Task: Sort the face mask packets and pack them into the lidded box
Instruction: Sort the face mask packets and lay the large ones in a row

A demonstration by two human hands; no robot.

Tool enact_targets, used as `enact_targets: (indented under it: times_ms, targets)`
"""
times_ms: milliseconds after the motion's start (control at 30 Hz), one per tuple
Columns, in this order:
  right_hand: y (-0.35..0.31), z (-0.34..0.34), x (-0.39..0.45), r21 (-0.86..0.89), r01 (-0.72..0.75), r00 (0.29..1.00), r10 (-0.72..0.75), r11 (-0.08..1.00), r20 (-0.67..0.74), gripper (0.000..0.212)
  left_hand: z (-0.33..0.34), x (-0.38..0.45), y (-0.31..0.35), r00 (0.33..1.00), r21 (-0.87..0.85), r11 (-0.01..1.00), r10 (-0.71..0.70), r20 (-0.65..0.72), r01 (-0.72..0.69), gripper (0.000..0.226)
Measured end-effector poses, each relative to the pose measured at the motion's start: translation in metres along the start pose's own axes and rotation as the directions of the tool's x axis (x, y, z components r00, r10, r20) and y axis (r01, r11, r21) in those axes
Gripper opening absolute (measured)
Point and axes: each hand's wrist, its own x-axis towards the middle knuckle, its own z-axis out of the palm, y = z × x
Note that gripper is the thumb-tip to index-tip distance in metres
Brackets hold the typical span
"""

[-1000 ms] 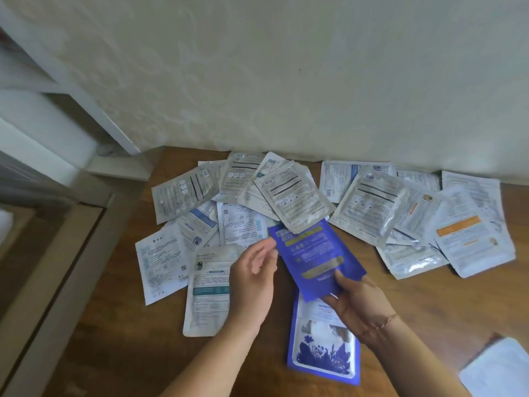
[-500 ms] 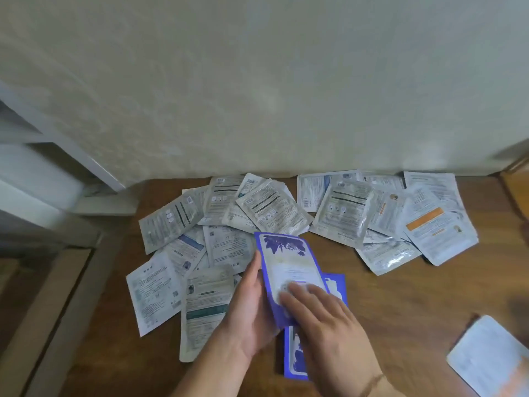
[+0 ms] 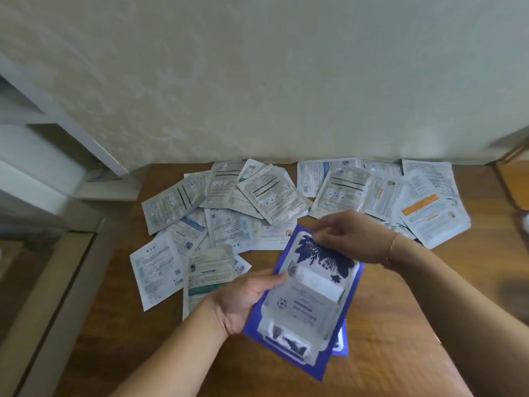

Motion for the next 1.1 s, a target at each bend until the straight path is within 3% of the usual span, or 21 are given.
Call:
enact_targets:
  times_ms: [67,133,167,233,300,367,500,600,700,800,933,1033,1100]
  targets:
    - [0.008,-0.001,0.004,0.109,0.014,0.999,-0.019,0.994,0.037,0.012,-0.001,-0.001,0.0,0.998,-0.054,0.998,0.039,0.05,-0.036,0.053]
    - [0.021,0.003,0.002,0.323,-0.039,0.997,0.059,0.946,-0.053,0.01,-0.006,-0.002,-0.001,0.992,-0.202,0.975,0.109,0.062,-0.094,0.073]
    - [0.027,0.007,-0.002,0.478,-0.067,0.985,0.135,0.876,-0.109,0.012,-0.011,-0.003,-0.003,0.984,-0.32,0.94,0.157,0.084,-0.122,0.083]
    - [0.034,0.02,-0.011,0.774,-0.112,0.954,0.286,0.623,-0.092,0.018,-0.018,-0.003,-0.003,0.953,-0.479,0.853,0.286,0.096,-0.208,0.097]
    - [0.031,0.041,-0.024,0.903,-0.142,0.943,0.332,0.406,-0.001,0.012,-0.02,0.001,0.001,0.937,-0.502,0.814,0.349,0.019,-0.293,0.097]
    - [0.025,0.063,-0.035,0.926,-0.162,0.94,0.34,0.342,0.038,0.012,-0.015,0.005,0.009,0.92,-0.394,0.832,0.364,-0.142,-0.39,0.079]
    - [0.016,0.092,-0.053,0.915,-0.149,0.944,0.328,0.374,0.019,0.021,-0.002,0.019,0.022,0.806,-0.064,0.912,0.323,-0.497,-0.405,0.033]
    - [0.024,0.106,-0.068,0.877,-0.131,0.929,0.366,0.462,-0.054,0.027,0.001,0.029,0.018,0.795,0.101,0.946,0.315,-0.519,-0.308,0.017]
    - [0.044,0.126,-0.078,0.736,-0.2,0.915,0.391,0.646,-0.095,0.03,-0.004,0.043,0.004,0.773,0.368,0.918,0.341,-0.535,-0.149,0.013]
    - [0.064,0.144,-0.081,0.531,-0.316,0.913,0.405,0.786,-0.055,0.042,-0.022,0.06,-0.016,0.676,0.692,0.719,0.479,-0.56,0.063,0.027]
    - [0.075,0.151,-0.081,0.352,-0.42,0.877,0.474,0.837,-0.079,0.041,-0.037,0.07,-0.037,0.615,0.832,0.51,0.59,-0.523,0.218,0.063]
    - [0.074,0.151,-0.082,0.217,-0.454,0.856,0.491,0.864,-0.162,0.039,-0.038,0.071,-0.046,0.612,0.925,0.318,0.696,-0.375,0.206,0.076]
    - [0.074,0.149,-0.086,0.036,-0.475,0.841,0.466,0.879,-0.276,0.046,-0.037,0.07,-0.046,0.633,0.977,0.119,0.746,-0.206,0.178,0.071]
